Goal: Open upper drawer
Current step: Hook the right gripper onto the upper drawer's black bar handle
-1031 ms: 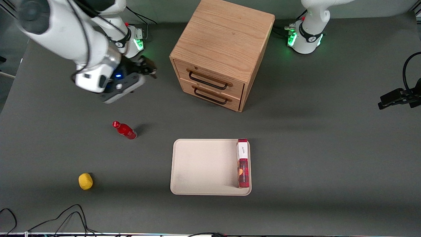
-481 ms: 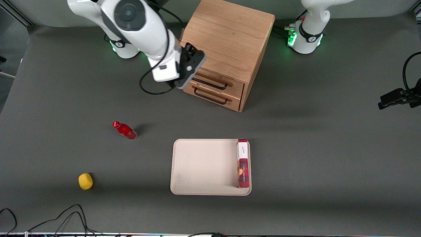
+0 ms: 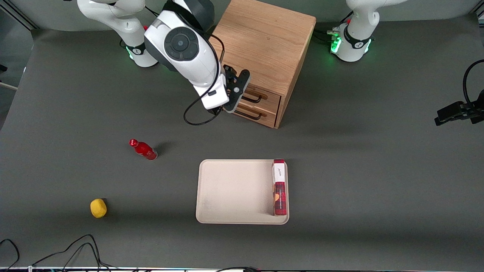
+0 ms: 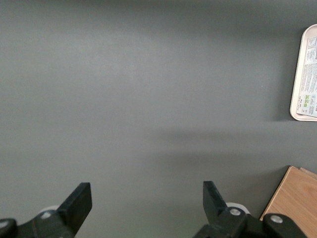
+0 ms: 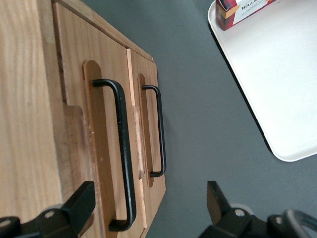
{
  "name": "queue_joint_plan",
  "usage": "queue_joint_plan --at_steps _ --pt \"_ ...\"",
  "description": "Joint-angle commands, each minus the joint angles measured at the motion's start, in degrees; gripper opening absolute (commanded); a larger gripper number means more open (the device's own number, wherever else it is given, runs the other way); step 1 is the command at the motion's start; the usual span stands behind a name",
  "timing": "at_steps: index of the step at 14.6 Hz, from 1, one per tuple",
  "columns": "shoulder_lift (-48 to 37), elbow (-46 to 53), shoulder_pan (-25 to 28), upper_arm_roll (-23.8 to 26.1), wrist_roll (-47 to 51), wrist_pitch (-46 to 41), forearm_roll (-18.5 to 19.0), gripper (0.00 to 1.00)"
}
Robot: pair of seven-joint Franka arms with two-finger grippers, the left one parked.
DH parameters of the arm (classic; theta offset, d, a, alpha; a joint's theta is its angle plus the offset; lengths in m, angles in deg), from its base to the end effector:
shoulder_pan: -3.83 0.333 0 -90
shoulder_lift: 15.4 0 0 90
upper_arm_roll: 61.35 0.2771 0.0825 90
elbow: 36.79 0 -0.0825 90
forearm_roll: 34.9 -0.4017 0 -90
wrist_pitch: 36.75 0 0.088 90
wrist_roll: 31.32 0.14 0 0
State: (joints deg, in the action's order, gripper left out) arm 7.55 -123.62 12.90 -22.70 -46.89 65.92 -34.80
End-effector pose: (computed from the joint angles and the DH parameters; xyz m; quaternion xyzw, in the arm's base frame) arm 0.4727 0.4560 0.3992 -0.8535 -0.5062 0.0519 0.1122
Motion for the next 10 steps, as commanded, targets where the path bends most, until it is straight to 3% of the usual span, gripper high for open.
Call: queue_joint_plan --at_steps 1,4,10 --pt "0.96 0.43 0.6 0.29 -1.83 1.56 1.14 1.0" --pt "2.19 -0.1 1.56 0.29 -1.83 2.36 3.15 1.0" --pt "4.21 -0.45 2.09 0.29 -3.06 2.79 3.33 1.0"
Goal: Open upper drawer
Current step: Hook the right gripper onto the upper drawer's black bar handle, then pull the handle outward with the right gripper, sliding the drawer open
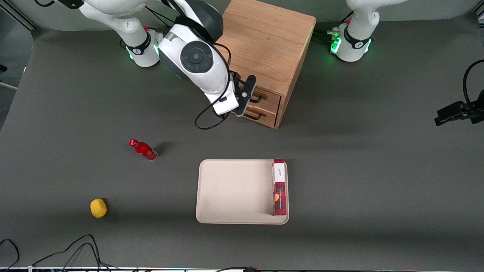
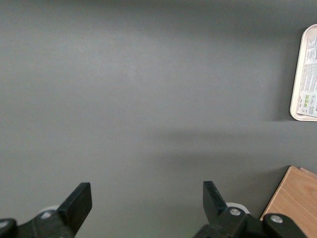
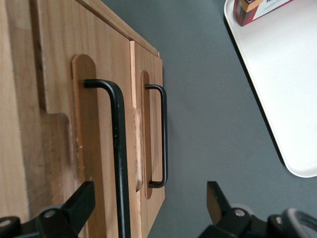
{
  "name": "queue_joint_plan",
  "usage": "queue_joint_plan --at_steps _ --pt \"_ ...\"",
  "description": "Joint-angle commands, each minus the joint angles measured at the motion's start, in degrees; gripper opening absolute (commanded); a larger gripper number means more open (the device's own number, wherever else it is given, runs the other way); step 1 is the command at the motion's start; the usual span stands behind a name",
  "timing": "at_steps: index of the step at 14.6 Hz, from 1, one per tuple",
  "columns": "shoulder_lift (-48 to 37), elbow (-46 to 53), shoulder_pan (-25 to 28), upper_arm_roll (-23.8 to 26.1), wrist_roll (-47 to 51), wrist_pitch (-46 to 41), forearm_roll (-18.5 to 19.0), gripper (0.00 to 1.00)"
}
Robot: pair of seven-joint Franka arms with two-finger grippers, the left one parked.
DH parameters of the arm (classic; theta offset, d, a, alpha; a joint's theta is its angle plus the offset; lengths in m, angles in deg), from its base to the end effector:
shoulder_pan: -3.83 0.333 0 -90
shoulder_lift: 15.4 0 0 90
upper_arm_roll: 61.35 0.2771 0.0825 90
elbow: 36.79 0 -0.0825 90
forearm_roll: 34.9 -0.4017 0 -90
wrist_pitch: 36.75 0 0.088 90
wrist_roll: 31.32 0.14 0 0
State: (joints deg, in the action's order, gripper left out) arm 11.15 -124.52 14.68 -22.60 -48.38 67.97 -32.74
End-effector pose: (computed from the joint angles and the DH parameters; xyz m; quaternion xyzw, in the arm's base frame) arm 0.4640 0.4716 0.3598 -0.8372 -0.5316 0.0665 0.1100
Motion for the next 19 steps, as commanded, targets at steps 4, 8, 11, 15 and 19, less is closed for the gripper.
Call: queue_joint_plan --at_steps 4,8,11,15,19 --pt "0.97 -1.83 0.23 0.11 -2.0 4.52 1.35 1.0" --pt "2.2 -1.83 0.23 0.11 -2.0 5.06 3.29 1.0" --pt "2.72 -1.83 0.14 0.11 -2.88 5.84 4.51 1.0" --pt "3.87 -1.49 -0.48 -0.59 -4.46 7.43 5.31 1.0" --pt "4.92 -1.04 -0.92 -0.95 -4.73 7.52 6.1 1.0"
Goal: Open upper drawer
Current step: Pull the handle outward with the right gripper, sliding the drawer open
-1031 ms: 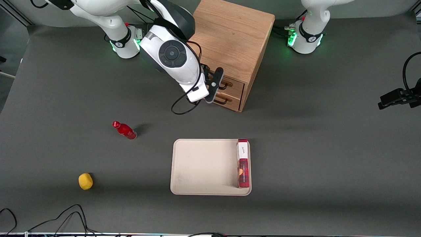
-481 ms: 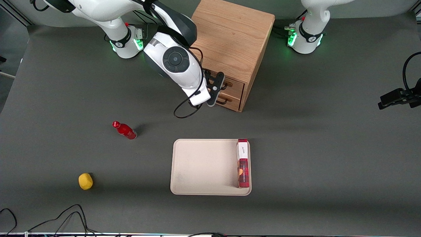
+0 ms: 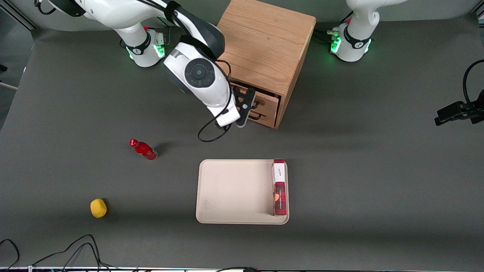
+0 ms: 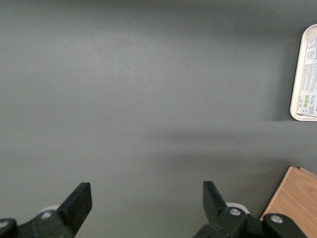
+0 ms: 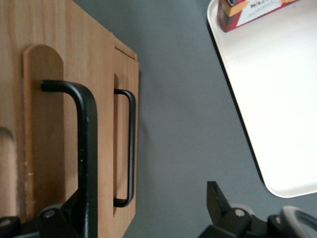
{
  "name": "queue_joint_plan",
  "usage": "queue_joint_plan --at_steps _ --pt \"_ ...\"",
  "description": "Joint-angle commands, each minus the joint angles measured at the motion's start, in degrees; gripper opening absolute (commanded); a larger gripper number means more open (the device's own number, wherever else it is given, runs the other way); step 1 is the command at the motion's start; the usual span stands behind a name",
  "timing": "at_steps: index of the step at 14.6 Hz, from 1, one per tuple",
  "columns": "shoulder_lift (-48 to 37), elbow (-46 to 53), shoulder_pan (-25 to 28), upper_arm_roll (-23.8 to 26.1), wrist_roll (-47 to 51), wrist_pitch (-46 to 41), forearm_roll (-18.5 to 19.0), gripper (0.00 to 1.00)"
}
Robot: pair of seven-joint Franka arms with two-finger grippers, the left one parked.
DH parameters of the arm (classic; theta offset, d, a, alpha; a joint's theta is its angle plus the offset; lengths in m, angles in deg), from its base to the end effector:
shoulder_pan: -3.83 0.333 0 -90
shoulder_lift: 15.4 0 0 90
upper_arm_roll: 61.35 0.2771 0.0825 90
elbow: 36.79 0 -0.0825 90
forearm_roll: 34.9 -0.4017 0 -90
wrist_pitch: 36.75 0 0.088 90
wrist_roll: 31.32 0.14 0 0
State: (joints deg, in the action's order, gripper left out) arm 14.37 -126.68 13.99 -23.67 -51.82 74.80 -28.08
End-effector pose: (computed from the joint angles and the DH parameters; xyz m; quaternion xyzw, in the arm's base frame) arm 0.4874 0.4615 0.3155 -0.8270 -0.5531 0.0394 0.0930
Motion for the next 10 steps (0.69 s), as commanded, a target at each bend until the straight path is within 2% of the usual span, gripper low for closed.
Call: queue_joint_plan --at_steps 1,10 --pt "1.96 1.73 -0.4 0.11 -1.12 0.69 1.44 1.0" --pt "4.16 6.13 -0.58 -2.96 -3.84 0.69 1.35 1.0"
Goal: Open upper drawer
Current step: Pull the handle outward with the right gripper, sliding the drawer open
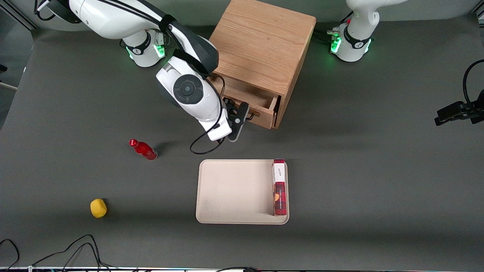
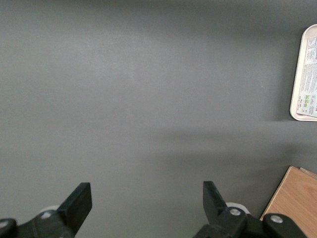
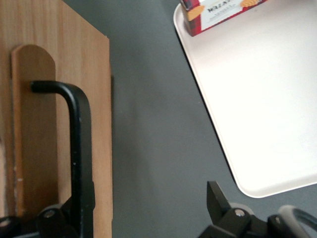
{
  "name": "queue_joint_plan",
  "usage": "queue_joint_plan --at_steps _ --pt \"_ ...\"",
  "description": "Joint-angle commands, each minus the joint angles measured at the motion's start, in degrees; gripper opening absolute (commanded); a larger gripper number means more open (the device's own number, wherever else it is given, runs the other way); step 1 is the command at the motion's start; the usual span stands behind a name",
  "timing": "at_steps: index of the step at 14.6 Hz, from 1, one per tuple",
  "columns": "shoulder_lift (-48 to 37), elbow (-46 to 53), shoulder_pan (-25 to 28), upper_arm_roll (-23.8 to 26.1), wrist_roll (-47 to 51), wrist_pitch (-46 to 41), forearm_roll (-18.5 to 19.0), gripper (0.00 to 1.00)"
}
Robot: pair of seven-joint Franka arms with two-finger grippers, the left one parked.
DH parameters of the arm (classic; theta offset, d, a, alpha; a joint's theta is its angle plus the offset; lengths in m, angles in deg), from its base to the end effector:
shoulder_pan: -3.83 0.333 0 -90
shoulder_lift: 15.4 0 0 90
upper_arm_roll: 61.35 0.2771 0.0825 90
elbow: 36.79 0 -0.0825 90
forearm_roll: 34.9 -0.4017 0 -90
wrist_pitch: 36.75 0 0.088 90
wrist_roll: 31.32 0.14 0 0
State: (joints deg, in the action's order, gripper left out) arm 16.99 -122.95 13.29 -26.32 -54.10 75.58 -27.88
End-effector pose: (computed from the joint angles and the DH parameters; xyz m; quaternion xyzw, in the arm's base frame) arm 0.5293 0.4383 0.3116 -0.8355 -0.5403 0.0222 0.0974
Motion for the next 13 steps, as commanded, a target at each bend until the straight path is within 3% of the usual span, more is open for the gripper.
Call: queue_joint_plan --at_steps 1,13 --pt "1.62 2.75 0.12 -0.31 -1.56 -0.09 1.16 1.0" --pt "3.29 7.58 -1.37 -3.56 -6.92 0.0 0.72 1.0"
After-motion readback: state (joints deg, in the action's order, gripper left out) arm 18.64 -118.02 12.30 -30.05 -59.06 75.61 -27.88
